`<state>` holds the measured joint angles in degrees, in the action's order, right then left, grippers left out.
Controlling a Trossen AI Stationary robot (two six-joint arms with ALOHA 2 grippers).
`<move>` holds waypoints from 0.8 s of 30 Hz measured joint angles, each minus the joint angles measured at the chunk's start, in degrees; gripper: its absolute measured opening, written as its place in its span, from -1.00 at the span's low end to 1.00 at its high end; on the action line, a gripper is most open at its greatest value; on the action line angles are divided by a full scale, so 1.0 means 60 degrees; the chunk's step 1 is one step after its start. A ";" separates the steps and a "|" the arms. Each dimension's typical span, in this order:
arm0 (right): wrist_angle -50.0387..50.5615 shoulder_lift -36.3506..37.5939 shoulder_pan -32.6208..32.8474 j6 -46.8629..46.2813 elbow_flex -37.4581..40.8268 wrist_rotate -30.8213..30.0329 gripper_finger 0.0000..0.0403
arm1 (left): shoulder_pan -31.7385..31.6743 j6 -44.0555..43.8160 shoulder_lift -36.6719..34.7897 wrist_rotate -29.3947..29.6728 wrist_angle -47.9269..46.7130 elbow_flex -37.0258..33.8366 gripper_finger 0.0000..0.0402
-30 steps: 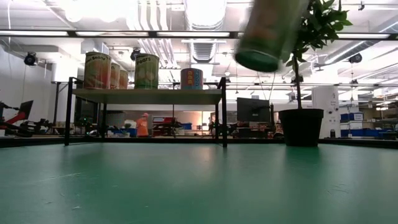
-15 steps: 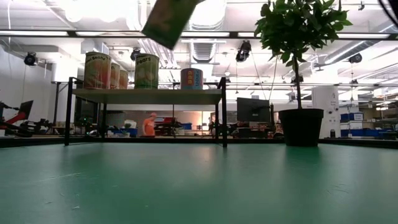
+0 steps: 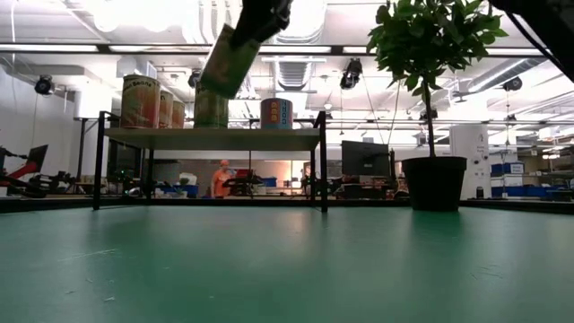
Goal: Pick and place cans onto a shelf
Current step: Put the light green can on the shelf aligned with the light green can
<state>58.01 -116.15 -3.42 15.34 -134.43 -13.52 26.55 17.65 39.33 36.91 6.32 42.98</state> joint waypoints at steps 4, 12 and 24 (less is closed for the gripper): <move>-0.0079 -0.0083 -0.0228 0.0259 0.0007 0.0004 0.54 | 0.0000 0.0022 -0.0025 0.0000 -0.0032 0.0000 -1.00; -0.0294 -0.0521 -0.0430 0.0540 0.0007 0.0073 0.55 | 0.0000 0.0019 -0.0036 0.0000 -0.0056 0.0000 -1.00; -0.0713 -0.0628 -0.0900 0.0836 -0.0004 0.0064 0.62 | 0.0000 0.0017 -0.0040 0.0004 -0.0068 0.0002 -1.00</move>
<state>53.73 -119.92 -8.83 20.35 -134.45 -13.14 26.55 17.75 39.09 36.93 5.91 42.99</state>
